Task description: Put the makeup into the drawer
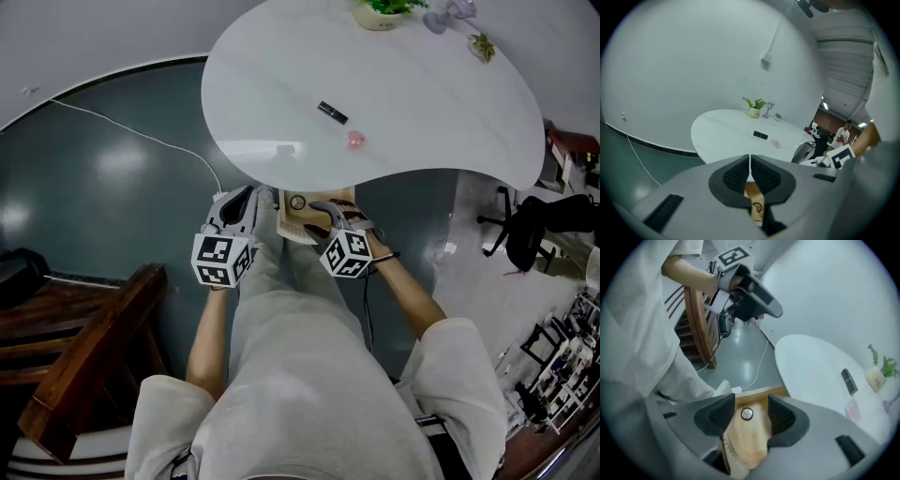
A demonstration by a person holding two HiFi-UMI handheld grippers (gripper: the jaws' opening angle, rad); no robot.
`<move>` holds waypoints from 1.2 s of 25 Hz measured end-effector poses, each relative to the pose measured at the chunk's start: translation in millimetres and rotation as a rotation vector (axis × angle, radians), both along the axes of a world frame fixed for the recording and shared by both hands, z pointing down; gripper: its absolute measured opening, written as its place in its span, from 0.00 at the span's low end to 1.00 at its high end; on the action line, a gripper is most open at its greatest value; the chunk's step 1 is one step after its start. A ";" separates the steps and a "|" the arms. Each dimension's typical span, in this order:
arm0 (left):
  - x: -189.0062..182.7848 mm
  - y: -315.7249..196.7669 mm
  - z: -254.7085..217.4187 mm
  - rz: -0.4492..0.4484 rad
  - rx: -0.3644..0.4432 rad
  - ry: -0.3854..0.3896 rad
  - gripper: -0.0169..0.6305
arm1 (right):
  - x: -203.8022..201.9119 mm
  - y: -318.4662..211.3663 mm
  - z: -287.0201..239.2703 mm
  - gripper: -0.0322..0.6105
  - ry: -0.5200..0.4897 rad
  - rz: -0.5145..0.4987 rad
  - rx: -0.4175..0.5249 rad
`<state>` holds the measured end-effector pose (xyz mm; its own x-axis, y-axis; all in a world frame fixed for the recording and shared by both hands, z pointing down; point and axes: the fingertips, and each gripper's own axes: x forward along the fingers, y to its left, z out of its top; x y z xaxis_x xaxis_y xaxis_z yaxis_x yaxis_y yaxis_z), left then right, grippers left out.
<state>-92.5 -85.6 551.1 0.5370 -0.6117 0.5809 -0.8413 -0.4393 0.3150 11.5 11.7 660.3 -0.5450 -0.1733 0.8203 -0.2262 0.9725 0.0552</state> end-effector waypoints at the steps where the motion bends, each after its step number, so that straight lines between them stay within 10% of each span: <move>1: 2.2 -0.1 -0.3 0.004 0.002 0.002 0.05 | 1.0 -4.2 -11.7 0.39 -0.028 0.047 0.004; 12: 36.5 -5.8 -12.6 0.056 0.025 0.025 0.05 | 75.6 -110.5 -72.5 0.42 -0.174 0.574 0.091; 30: 33.4 -15.7 -17.5 0.043 0.035 0.029 0.05 | 125.3 -185.4 -15.2 0.48 -0.074 0.725 -0.066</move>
<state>-59.1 -101.3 533.6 0.5795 -0.6078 0.5429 -0.8121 -0.4859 0.3230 136.8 -173.7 645.2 -0.3661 -0.4630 0.8072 -0.8153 0.5777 -0.0384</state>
